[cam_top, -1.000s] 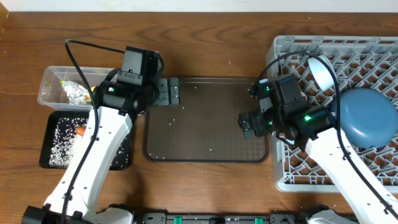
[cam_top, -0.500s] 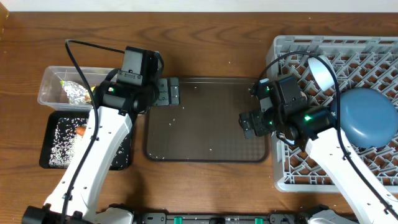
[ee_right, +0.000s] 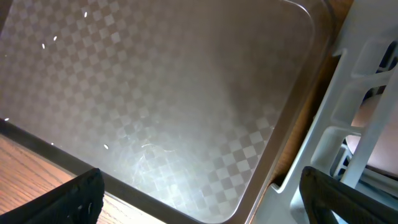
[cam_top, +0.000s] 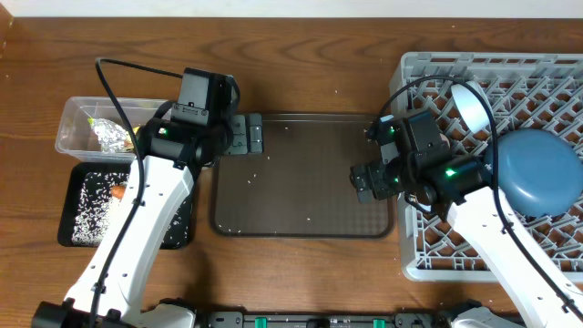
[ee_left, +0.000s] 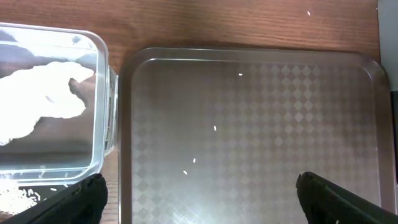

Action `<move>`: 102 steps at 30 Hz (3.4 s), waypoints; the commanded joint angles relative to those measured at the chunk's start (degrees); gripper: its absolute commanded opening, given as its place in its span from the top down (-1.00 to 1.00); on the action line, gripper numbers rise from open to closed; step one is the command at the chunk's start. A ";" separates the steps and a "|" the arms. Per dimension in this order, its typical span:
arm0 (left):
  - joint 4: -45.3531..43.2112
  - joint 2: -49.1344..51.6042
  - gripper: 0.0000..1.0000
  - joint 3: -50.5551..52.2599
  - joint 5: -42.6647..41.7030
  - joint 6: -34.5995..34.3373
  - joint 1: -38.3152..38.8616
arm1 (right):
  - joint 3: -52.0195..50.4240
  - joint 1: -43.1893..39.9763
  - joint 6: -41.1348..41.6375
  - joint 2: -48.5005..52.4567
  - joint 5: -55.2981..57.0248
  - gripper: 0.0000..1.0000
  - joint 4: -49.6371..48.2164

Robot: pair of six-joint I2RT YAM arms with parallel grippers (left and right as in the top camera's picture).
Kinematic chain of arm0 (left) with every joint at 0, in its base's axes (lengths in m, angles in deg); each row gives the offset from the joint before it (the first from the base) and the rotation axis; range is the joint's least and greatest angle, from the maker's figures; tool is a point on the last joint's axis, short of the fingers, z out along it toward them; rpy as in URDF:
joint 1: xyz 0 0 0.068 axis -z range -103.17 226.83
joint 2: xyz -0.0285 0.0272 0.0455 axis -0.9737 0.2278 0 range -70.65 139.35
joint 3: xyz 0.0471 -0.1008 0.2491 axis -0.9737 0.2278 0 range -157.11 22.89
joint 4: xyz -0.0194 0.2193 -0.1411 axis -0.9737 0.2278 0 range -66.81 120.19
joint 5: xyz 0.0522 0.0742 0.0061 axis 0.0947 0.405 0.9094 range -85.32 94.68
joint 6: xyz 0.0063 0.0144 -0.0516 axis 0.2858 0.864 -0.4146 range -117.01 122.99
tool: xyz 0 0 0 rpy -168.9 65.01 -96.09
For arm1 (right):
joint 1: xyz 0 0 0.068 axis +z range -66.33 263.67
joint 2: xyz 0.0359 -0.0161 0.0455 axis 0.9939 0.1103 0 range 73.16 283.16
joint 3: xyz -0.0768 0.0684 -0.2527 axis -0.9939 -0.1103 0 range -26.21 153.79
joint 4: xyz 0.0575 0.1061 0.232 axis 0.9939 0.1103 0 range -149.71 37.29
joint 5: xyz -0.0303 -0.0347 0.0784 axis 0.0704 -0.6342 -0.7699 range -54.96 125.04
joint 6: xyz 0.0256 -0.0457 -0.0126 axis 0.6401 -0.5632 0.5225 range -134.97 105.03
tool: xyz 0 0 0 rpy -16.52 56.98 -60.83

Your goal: Sort waste into correct bins and load items into the dishwasher rack

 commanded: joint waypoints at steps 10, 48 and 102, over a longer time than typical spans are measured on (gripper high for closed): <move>-0.04 -0.22 -1.00 -1.29 0.68 0.52 -0.20 | -0.13 0.20 0.70 -21.66 0.48 -0.98 -0.13; -0.04 -0.22 -1.00 -1.29 0.68 0.52 -0.20 | -9.25 -11.47 -8.35 -76.04 5.40 -0.99 4.33; -0.04 -0.22 -1.00 -1.29 0.68 0.52 -0.20 | -59.04 -17.97 -4.55 -76.39 9.25 -0.98 -40.68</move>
